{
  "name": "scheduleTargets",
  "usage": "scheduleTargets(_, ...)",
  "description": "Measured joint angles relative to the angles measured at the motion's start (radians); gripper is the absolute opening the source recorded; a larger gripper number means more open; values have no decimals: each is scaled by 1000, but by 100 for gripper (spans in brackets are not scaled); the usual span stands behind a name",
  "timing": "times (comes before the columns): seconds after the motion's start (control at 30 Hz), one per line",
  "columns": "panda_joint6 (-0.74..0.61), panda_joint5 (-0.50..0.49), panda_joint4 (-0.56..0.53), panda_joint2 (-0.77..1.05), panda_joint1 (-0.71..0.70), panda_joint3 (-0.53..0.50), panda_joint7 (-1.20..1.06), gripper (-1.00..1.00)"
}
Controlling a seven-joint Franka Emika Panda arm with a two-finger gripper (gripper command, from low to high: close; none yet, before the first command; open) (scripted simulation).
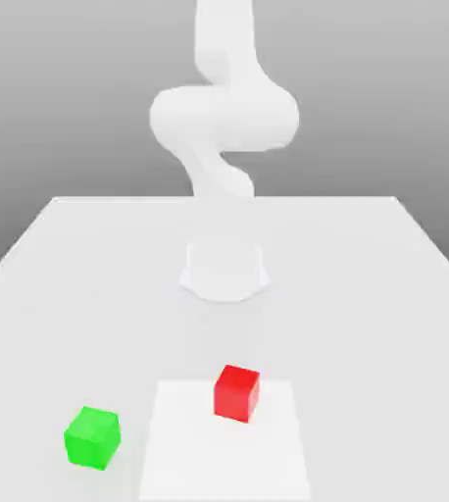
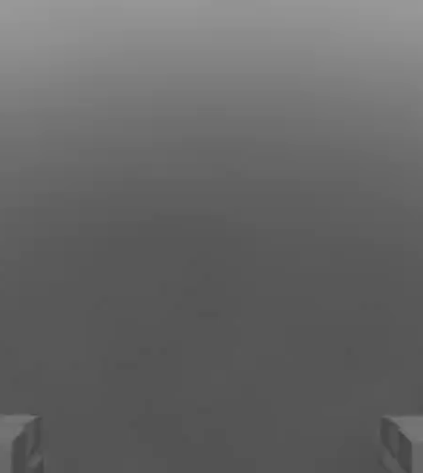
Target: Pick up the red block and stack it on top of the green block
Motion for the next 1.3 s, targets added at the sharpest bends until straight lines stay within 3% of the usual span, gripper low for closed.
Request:
scheduleTargets(0.57,431,15,-477,625,-65,108,319,0)
scheduleTargets(0.8,654,-77,-478,897,-27,48,410,0)
scheduleTargets(0.83,679,-87,-474,926,-14,33,417,-100)
scheduleTargets(1.07,684,-92,-473,931,-12,31,422,-100)
scheduleTargets(1.3,491,6,-506,705,-28,72,351,-100)
